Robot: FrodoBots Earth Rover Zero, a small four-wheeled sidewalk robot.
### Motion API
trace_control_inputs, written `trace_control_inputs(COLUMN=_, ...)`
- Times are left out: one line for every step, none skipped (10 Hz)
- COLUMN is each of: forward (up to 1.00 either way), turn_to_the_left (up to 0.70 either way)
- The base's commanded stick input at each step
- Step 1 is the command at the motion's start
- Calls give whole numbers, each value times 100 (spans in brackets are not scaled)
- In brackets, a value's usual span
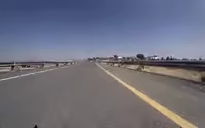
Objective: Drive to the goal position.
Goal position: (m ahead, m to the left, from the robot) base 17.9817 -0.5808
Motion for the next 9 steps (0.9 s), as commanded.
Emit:
trace_control_inputs(forward=100, turn_to_the_left=0)
trace_control_inputs(forward=100, turn_to_the_left=0)
trace_control_inputs(forward=100, turn_to_the_left=0)
trace_control_inputs(forward=100, turn_to_the_left=0)
trace_control_inputs(forward=100, turn_to_the_left=0)
trace_control_inputs(forward=100, turn_to_the_left=0)
trace_control_inputs(forward=100, turn_to_the_left=0)
trace_control_inputs(forward=100, turn_to_the_left=0)
trace_control_inputs(forward=100, turn_to_the_left=0)
